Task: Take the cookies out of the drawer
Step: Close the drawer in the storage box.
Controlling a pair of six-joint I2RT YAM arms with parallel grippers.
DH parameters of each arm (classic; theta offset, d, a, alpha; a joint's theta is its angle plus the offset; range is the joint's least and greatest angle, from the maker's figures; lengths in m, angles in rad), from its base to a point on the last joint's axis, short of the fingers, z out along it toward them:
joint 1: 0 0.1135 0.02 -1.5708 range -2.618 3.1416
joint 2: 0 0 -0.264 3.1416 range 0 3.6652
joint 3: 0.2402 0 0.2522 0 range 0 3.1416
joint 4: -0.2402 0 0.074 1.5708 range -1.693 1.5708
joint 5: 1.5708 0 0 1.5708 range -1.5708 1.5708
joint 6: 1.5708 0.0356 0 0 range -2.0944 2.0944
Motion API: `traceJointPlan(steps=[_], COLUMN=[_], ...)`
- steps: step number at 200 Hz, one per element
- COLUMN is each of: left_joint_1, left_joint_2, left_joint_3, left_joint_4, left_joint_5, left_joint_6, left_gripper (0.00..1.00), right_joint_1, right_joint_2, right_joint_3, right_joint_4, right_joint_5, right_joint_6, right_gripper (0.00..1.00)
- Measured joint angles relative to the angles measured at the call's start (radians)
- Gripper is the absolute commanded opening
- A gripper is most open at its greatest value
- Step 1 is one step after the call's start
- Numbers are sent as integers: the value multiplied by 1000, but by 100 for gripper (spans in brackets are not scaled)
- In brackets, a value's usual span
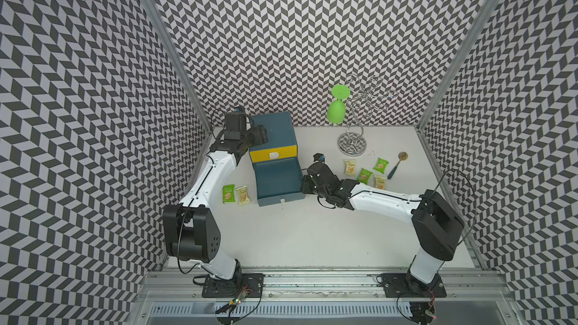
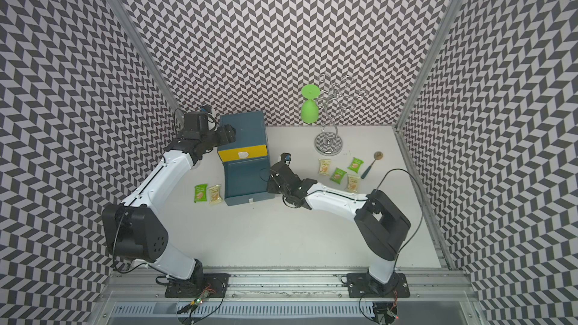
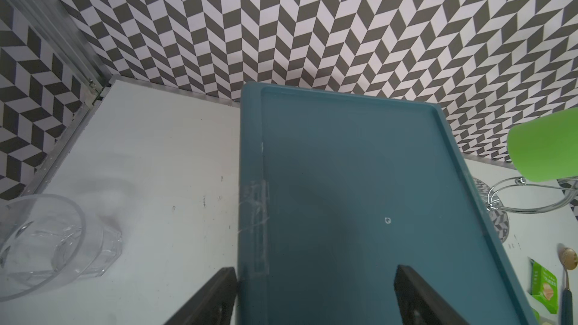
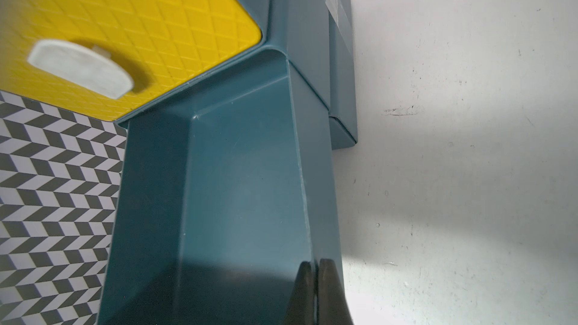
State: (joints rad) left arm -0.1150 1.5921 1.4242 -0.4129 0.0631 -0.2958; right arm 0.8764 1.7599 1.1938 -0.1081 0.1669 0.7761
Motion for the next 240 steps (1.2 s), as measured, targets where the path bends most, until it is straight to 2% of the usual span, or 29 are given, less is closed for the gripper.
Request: traceJointPlan(steps=[79, 143, 201, 219, 240], left_joint_1=[10, 16, 18, 18, 18], left_joint_2=[-3, -15, -15, -15, -16], left_joint_3=[-85, -122, -127, -127, -130], left_joint_4=[76, 127, 141, 142, 145], left_joint_5=[48, 63, 65, 67, 72], left_joint_6=[31, 34, 38, 42, 45], left_gripper=[70, 66, 65, 65, 65], right_joint_1=[-3, -3, -3, -6, -12], right_joint_2=[11, 16, 31, 34, 34], right_joint_3=[6, 8, 20, 21, 21], right_joint_4=[6, 19, 25, 29, 60], right_joint_5=[-3, -8, -7, -8, -22], right_joint_6=[2, 27, 35, 35, 37], right_gripper=[0, 0, 0, 12, 21])
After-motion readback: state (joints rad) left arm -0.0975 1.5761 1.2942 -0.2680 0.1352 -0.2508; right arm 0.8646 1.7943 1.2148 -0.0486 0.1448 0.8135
